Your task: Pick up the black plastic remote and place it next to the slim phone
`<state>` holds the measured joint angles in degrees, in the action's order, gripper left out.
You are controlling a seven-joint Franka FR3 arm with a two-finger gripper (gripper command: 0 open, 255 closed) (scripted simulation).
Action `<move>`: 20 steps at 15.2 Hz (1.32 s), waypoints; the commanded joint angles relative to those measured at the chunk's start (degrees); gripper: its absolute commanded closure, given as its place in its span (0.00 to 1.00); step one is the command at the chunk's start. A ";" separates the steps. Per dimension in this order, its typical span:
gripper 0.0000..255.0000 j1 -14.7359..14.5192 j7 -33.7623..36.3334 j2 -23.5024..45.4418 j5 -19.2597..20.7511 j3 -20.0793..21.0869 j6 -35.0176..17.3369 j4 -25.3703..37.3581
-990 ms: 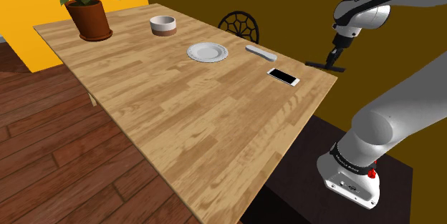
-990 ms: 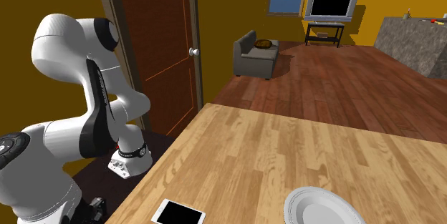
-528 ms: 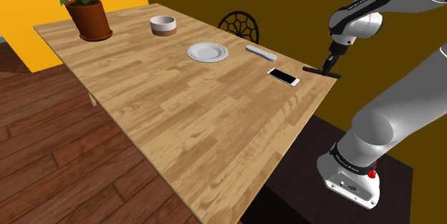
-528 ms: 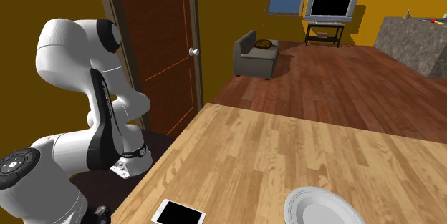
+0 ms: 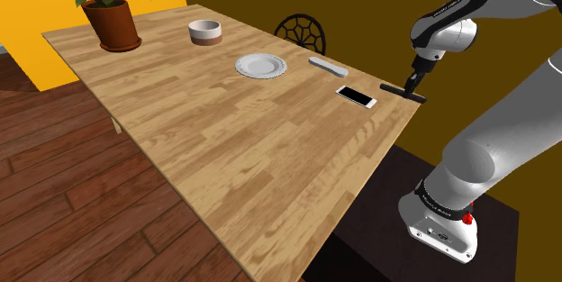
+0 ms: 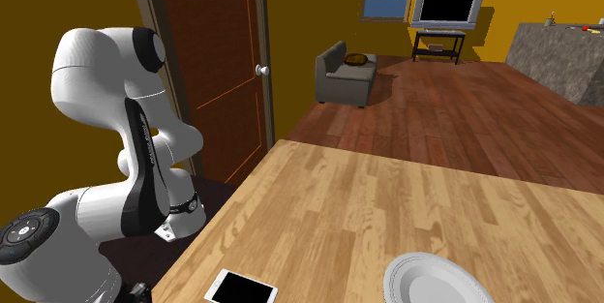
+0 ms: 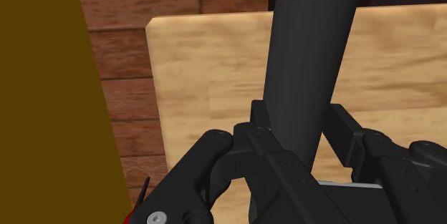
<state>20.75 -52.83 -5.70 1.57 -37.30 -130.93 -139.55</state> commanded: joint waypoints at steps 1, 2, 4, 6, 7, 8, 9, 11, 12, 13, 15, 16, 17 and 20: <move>1.00 0.00 -0.01 0.02 0.00 0.00 0.00 -0.03; 1.00 0.00 -0.01 0.02 0.00 0.00 0.00 -0.03; 0.00 0.00 0.00 0.01 0.01 0.00 0.00 -0.03; 0.00 0.00 0.00 0.01 0.01 0.00 0.00 -0.04; 0.00 0.00 0.00 0.01 0.01 0.00 0.00 -0.04; 0.00 0.00 0.00 0.01 0.01 0.00 0.00 -0.04; 0.00 0.16 0.78 -1.43 1.03 0.21 2.10 0.88; 0.00 0.44 2.05 -3.98 2.63 0.71 6.29 2.95; 0.00 0.56 2.44 -4.85 3.10 0.96 7.93 3.84; 0.00 0.58 2.43 -4.84 3.09 0.98 7.93 3.84; 0.00 0.59 2.43 -4.85 3.10 0.99 7.93 3.84; 0.00 0.59 2.43 -4.84 3.09 0.99 7.93 3.84; 0.00 0.59 2.43 -4.84 3.09 0.99 7.93 3.84; 0.00 0.59 2.43 -4.84 3.09 0.99 7.93 3.84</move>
